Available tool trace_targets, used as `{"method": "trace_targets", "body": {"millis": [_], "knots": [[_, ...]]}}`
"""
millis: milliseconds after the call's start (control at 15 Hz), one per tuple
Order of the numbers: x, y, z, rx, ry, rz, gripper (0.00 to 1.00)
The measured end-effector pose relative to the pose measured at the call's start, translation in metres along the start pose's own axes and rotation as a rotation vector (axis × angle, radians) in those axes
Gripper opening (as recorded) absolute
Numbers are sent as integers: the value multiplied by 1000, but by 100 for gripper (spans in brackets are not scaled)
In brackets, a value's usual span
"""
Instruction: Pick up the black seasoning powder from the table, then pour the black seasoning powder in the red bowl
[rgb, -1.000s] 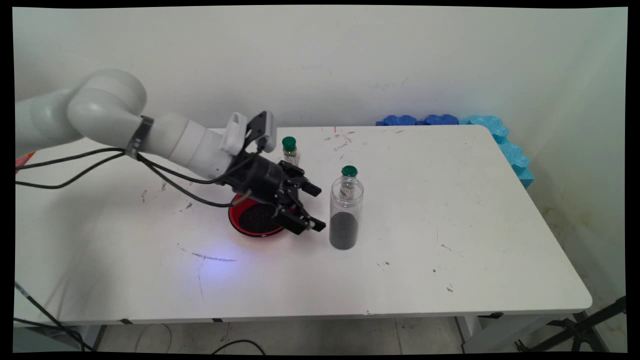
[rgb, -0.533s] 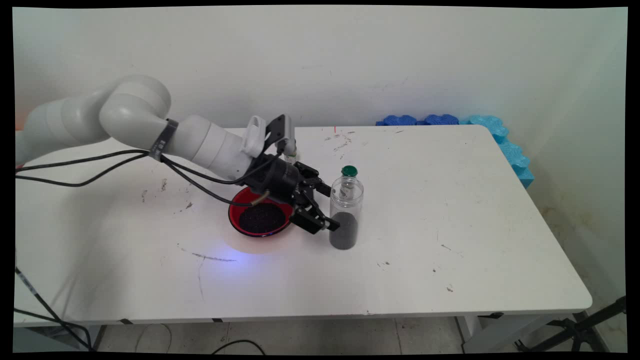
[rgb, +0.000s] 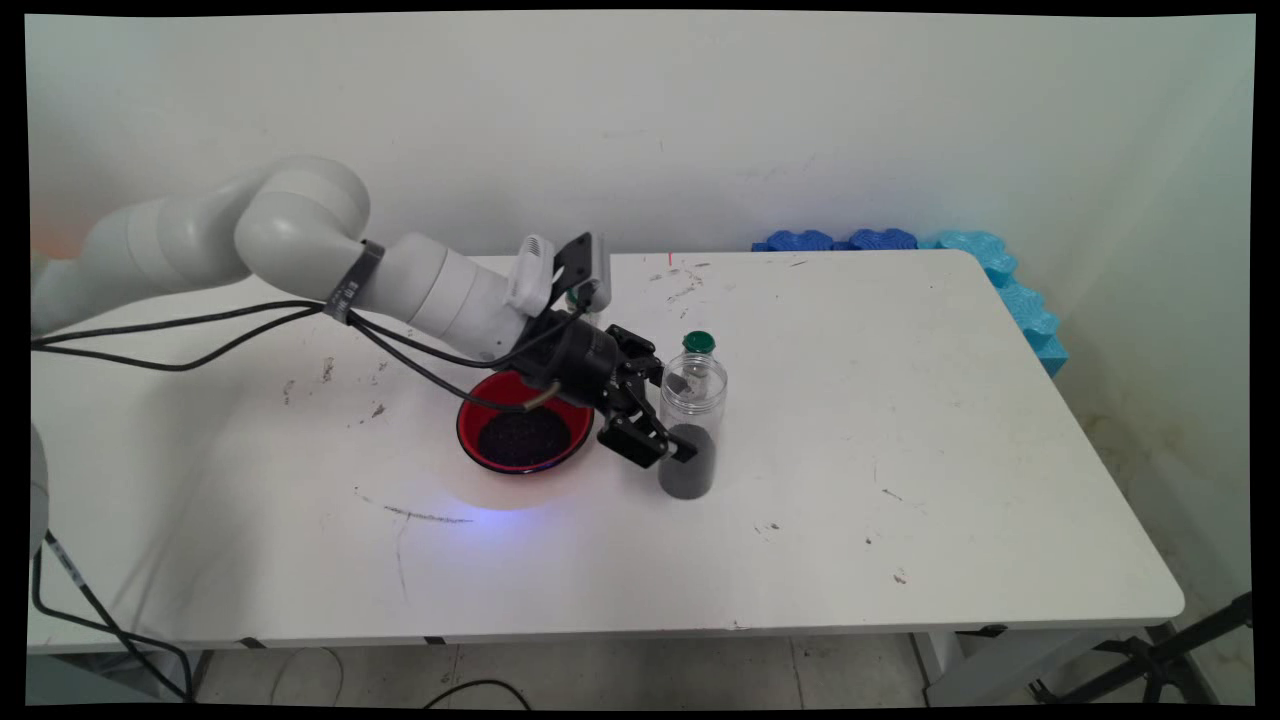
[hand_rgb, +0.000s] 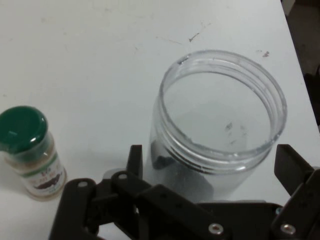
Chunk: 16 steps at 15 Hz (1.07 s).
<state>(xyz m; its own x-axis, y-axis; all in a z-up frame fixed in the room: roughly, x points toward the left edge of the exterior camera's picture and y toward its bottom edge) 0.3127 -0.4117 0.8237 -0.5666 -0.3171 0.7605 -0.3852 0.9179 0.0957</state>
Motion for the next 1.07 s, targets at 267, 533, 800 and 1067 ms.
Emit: {"method": "trace_targets", "body": {"millis": [267,533,800,1067], "knots": [[2,-2,7,-4,3,-1,100],[4,-3,10,-5,8,-9,0],[7,-1,11,-11,18,-24,0],[10,2,2,-9,25,-24,0]]}}
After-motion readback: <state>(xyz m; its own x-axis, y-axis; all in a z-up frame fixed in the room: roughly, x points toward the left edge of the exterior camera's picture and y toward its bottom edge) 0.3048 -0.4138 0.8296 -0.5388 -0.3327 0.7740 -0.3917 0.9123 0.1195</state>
